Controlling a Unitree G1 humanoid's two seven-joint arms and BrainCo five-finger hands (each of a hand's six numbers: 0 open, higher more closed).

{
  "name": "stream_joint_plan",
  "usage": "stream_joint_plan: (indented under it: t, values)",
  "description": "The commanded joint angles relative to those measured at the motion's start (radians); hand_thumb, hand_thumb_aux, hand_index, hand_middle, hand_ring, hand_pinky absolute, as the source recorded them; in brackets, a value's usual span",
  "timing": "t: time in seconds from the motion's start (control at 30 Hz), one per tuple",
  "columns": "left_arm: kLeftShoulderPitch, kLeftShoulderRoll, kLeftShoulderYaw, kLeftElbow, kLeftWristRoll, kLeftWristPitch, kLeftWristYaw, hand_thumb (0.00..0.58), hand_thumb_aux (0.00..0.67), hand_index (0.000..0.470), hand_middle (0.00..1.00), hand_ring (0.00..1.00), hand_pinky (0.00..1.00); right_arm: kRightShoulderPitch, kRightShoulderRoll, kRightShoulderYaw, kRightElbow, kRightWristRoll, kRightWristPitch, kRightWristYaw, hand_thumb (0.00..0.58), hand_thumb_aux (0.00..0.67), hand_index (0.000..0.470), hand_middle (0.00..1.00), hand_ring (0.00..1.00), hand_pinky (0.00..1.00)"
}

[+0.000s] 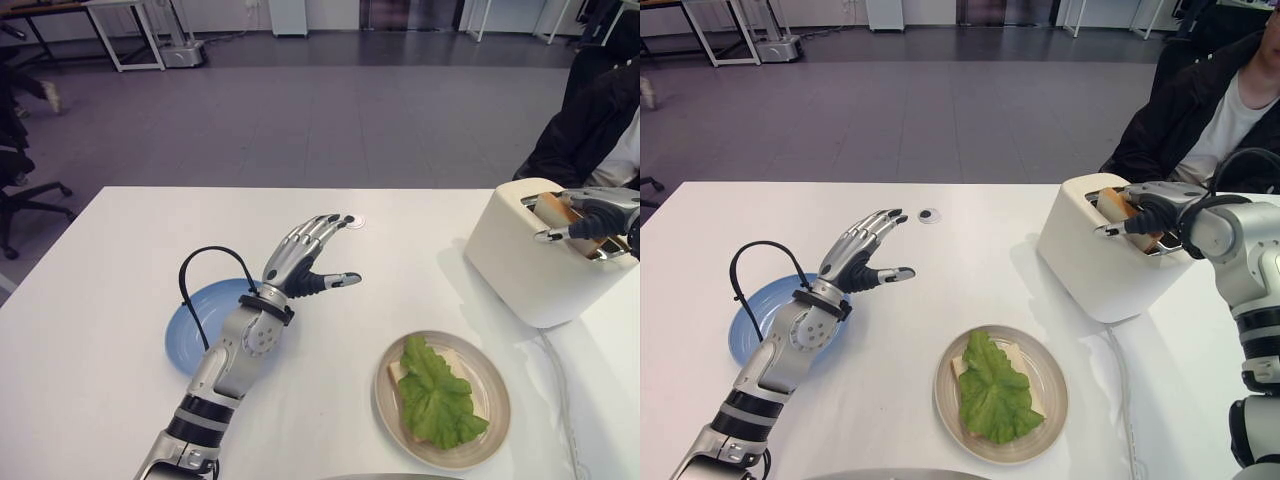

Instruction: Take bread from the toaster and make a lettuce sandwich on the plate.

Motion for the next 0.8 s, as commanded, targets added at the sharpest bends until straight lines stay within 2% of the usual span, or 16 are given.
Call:
stream_joint_plan:
  t: [0.03, 0.23, 0.57, 0.8]
  values:
    - [0.013, 0.005, -0.005, 0.019, 0.005, 0.004, -0.001, 0.000, 0.000, 0.000, 0.00, 0.00, 0.00, 0.032, -0.001, 0.017, -0.018, 0.014, 0.006, 0.048, 0.580, 0.670, 0.470, 0.00, 0.00, 0.00]
    - [0.020, -0.002, -0.021, 0.031, 0.018, 0.004, 0.008, 0.000, 0.000, 0.000, 0.00, 0.00, 0.00, -0.014, 0.019, 0.014, -0.033, 0.039, 0.008, 0.047, 0.580, 0.670, 0.470, 0.00, 0.00, 0.00]
    - [0.025, -0.007, -0.037, 0.038, 0.025, 0.005, 0.013, 0.000, 0.000, 0.000, 0.00, 0.00, 0.00, -0.139, 0.026, 0.024, 0.109, 0.040, -0.028, 0.039, 0.580, 0.670, 0.470, 0.00, 0.00, 0.00]
    - [0.027, -0.009, -0.046, 0.043, 0.031, 0.006, 0.018, 0.000, 0.000, 0.000, 0.00, 0.00, 0.00, -0.168, 0.045, 0.031, 0.201, 0.063, -0.074, 0.035, 0.580, 0.670, 0.470, 0.00, 0.00, 0.00]
